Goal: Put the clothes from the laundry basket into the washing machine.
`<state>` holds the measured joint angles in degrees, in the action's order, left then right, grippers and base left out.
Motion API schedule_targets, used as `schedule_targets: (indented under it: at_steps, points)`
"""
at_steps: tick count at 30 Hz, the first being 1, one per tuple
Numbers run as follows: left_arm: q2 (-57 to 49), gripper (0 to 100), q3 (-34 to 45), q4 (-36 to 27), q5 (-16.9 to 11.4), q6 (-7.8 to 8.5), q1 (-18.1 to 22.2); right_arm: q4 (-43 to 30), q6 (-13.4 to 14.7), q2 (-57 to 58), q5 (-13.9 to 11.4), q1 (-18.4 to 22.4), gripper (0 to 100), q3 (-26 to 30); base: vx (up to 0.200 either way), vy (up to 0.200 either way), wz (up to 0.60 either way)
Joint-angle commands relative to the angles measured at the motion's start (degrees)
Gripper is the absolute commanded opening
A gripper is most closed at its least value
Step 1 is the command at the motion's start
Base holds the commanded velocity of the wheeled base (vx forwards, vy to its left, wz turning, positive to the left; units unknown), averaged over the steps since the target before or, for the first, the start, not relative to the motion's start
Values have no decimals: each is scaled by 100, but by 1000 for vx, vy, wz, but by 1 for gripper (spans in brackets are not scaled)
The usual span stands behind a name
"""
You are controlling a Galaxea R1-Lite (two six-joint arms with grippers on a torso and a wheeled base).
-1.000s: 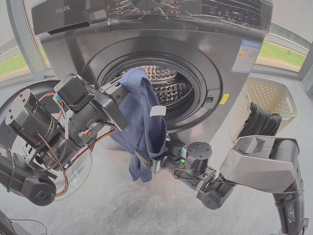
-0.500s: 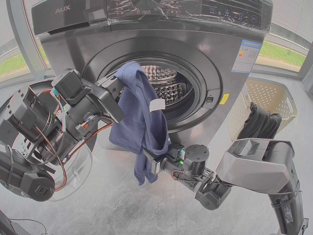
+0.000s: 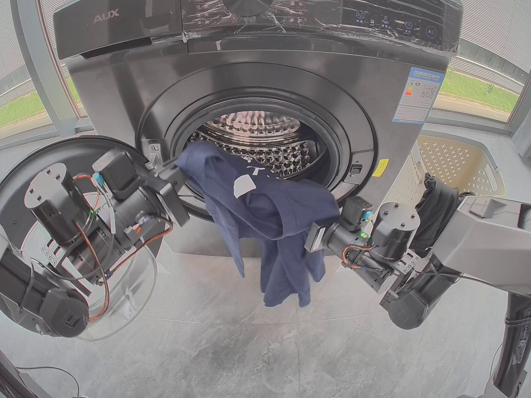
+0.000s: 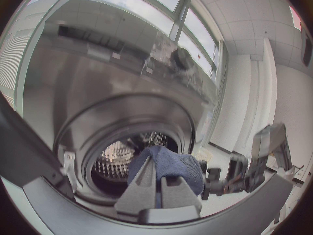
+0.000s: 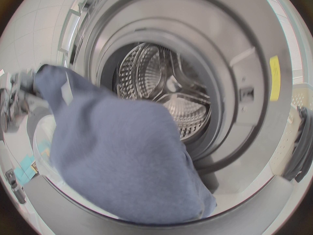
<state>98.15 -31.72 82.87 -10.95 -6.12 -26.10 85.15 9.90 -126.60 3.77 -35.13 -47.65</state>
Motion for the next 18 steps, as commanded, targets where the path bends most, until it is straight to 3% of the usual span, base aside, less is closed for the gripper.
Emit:
schedule_targets:
  at_steps: [1,9,15,16,18]
  points:
    - [486,0,535,36,-206,49,114,-25,3,716,19,-2,0,19,0,0,0]
    - [1040,0,896,71,-329,164,96,-25,3,883,28,-240,0,-113,0,0,0]
    - [1611,0,852,563,-197,489,105,-25,3,865,28,-266,0,-148,0,0,0]
    - [1602,100,869,555,-197,498,105,-25,3,865,19,-266,0,-148,0,0,0]
    - [1594,100,966,563,-232,498,79,-34,3,865,19,-266,0,-183,0,0,0]
